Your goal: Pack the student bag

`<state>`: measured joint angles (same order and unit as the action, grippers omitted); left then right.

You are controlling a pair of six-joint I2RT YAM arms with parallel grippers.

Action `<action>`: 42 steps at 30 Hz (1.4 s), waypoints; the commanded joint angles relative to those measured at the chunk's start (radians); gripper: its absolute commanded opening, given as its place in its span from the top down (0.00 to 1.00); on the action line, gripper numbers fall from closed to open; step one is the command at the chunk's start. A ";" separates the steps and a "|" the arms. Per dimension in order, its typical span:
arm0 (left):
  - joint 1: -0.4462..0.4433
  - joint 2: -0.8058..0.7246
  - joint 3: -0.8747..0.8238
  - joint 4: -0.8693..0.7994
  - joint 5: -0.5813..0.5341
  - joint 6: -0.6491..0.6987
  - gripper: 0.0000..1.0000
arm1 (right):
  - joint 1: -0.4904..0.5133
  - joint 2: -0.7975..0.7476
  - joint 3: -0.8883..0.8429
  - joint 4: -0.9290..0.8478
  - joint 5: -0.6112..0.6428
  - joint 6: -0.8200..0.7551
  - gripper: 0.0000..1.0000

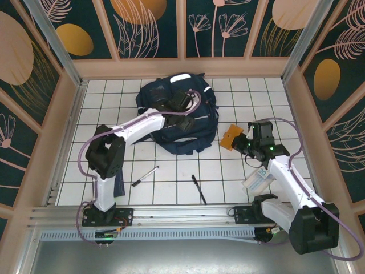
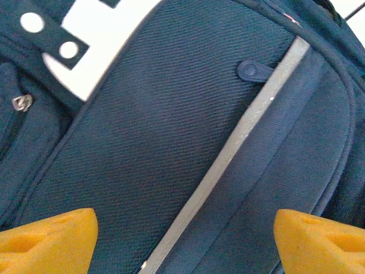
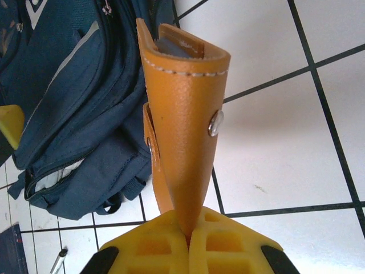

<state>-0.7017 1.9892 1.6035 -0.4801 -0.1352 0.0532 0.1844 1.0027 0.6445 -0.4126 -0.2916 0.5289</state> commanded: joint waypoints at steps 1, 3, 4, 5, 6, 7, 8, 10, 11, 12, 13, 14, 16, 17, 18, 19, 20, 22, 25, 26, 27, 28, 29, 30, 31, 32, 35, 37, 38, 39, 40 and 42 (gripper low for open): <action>-0.006 0.049 0.107 -0.075 0.023 0.100 0.19 | -0.010 -0.017 0.001 -0.020 -0.023 -0.032 0.99; -0.006 0.091 0.154 -0.116 0.036 0.127 0.16 | -0.011 -0.019 -0.011 -0.018 -0.032 -0.033 0.99; -0.006 0.108 0.173 -0.136 0.048 0.136 0.15 | -0.011 -0.021 -0.016 -0.017 -0.035 -0.034 0.99; -0.007 0.127 0.185 -0.148 0.056 0.148 0.12 | -0.012 -0.024 -0.020 -0.015 -0.040 -0.036 0.99; -0.006 0.139 0.188 -0.151 0.057 0.161 0.11 | -0.012 -0.027 -0.024 -0.013 -0.044 -0.037 0.99; -0.007 0.152 0.187 -0.150 0.051 0.175 0.09 | -0.011 -0.032 -0.029 -0.008 -0.051 -0.037 0.99; -0.007 0.170 0.191 -0.152 0.042 0.189 0.08 | -0.012 -0.038 -0.032 -0.004 -0.058 -0.036 0.99; -0.006 0.210 0.214 -0.163 0.005 0.202 0.07 | -0.012 -0.041 -0.036 0.001 -0.064 -0.035 0.99; -0.006 0.233 0.235 -0.175 -0.013 0.203 0.07 | -0.011 -0.041 -0.038 0.004 -0.066 -0.034 0.99; -0.006 0.255 0.254 -0.185 -0.020 0.205 0.07 | -0.011 -0.040 -0.041 0.007 -0.067 -0.036 0.99; -0.006 0.272 0.266 -0.187 -0.021 0.204 0.08 | -0.011 -0.041 -0.042 0.008 -0.069 -0.039 0.99; -0.006 0.287 0.281 -0.191 -0.014 0.202 0.11 | -0.011 -0.037 -0.044 0.008 -0.073 -0.041 0.99; -0.007 0.305 0.295 -0.192 0.006 0.191 0.15 | -0.013 -0.032 -0.048 0.009 -0.077 -0.044 1.00; -0.007 0.310 0.303 -0.192 0.016 0.189 0.16 | -0.013 -0.031 -0.050 0.010 -0.079 -0.046 1.00; -0.006 0.308 0.306 -0.195 0.027 0.188 0.16 | -0.013 -0.029 -0.052 0.008 -0.080 -0.049 1.00; -0.006 0.299 0.302 -0.185 0.029 0.189 0.16 | -0.013 -0.029 -0.049 0.006 -0.078 -0.052 1.00; -0.006 0.285 0.288 -0.167 0.030 0.193 0.17 | -0.013 -0.030 -0.049 0.006 -0.078 -0.055 1.00; -0.006 0.247 0.252 -0.131 0.040 0.219 0.20 | -0.013 -0.028 -0.051 0.010 -0.094 -0.056 1.00; -0.006 0.201 0.208 -0.096 0.071 0.270 0.38 | -0.014 -0.013 -0.056 0.029 -0.130 -0.052 1.00; -0.007 0.187 0.197 -0.083 0.067 0.275 0.50 | -0.015 -0.010 -0.061 0.038 -0.138 -0.050 1.00; -0.006 0.174 0.192 -0.077 0.062 0.277 0.63 | -0.014 -0.007 -0.064 0.044 -0.142 -0.046 0.99; -0.007 0.160 0.191 -0.076 0.057 0.279 0.69 | -0.014 -0.005 -0.066 0.050 -0.144 -0.046 1.00; -0.006 0.139 0.188 -0.076 0.063 0.281 0.68 | -0.015 -0.002 -0.066 0.051 -0.144 -0.046 1.00; -0.006 0.117 0.185 -0.077 0.085 0.290 0.65 | -0.015 0.000 -0.066 0.048 -0.144 -0.048 1.00; -0.007 0.091 0.177 -0.076 0.122 0.302 0.62 | -0.015 -0.001 -0.066 0.045 -0.139 -0.051 1.00; -0.006 0.071 0.172 -0.073 0.160 0.309 0.56 | -0.015 -0.002 -0.066 0.041 -0.129 -0.053 1.00; -0.009 0.075 0.198 -0.079 0.224 0.305 0.51 | -0.018 0.004 -0.073 0.040 -0.107 -0.058 1.00; -0.010 0.112 0.229 -0.101 0.203 0.305 0.41 | -0.020 0.015 -0.081 0.051 -0.112 -0.057 1.00; -0.013 0.133 0.242 -0.114 0.195 0.306 0.37 | -0.019 0.021 -0.083 0.054 -0.117 -0.055 1.00; -0.014 0.151 0.255 -0.132 0.195 0.313 0.37 | -0.019 0.026 -0.085 0.055 -0.121 -0.054 1.00; -0.016 0.169 0.266 -0.147 0.186 0.315 0.35 | -0.019 0.028 -0.086 0.054 -0.121 -0.053 1.00; -0.016 0.183 0.250 -0.154 0.147 0.314 0.31 | -0.020 0.022 -0.092 0.049 -0.115 -0.056 1.00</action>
<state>-0.7143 2.1174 1.8481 -0.5766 0.0284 0.3496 0.1753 1.0264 0.5659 -0.3847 -0.4095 0.4946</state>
